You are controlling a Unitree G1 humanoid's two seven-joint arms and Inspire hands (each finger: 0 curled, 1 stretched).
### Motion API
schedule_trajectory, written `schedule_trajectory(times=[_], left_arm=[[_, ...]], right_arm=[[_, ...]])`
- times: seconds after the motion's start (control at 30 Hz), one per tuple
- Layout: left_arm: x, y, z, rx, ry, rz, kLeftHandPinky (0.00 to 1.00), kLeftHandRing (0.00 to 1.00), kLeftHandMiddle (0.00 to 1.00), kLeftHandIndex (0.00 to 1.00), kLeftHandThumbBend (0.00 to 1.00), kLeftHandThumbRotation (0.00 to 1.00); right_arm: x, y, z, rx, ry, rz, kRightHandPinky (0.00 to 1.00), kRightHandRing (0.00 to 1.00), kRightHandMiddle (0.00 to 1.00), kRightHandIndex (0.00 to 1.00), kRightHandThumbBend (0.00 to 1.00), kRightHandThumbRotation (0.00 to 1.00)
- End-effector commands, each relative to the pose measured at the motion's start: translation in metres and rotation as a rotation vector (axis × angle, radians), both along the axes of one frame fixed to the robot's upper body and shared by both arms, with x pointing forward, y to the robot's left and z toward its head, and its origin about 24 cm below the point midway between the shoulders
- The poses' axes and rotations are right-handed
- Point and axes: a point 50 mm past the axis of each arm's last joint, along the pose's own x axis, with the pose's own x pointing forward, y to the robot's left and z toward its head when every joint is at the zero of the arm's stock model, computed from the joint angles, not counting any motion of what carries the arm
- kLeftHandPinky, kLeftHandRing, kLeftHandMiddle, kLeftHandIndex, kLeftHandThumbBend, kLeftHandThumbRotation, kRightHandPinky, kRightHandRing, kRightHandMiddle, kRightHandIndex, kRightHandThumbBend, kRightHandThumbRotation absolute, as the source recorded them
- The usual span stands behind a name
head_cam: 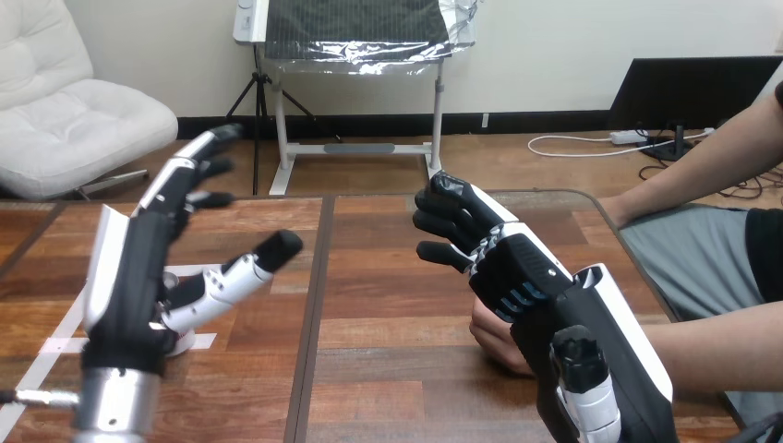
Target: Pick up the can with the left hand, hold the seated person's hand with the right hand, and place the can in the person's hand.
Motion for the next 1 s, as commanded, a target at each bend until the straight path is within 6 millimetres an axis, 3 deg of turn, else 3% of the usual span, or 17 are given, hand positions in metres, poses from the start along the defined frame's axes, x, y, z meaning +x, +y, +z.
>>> schedule_trajectory(times=[0.0,0.2,0.97], left_arm=[[0.019,0.01,0.012,0.048,-0.042,0.033,0.84,0.9,0.9,0.86,0.97,0.59],[0.028,0.019,0.011,0.097,-0.012,0.068,0.86,0.91,0.91,0.88,0.97,0.59],[0.058,0.047,0.0,0.239,0.091,0.177,0.8,0.88,0.9,0.9,0.9,0.55]], right_arm=[[0.008,0.0,0.009,0.024,-0.049,-0.002,0.86,0.9,0.91,0.92,0.76,1.0],[0.009,0.0,0.009,0.026,-0.048,0.0,0.86,0.9,0.91,0.92,0.76,1.0],[0.008,-0.001,0.009,0.024,-0.051,0.002,0.86,0.9,0.91,0.92,0.75,1.0]])
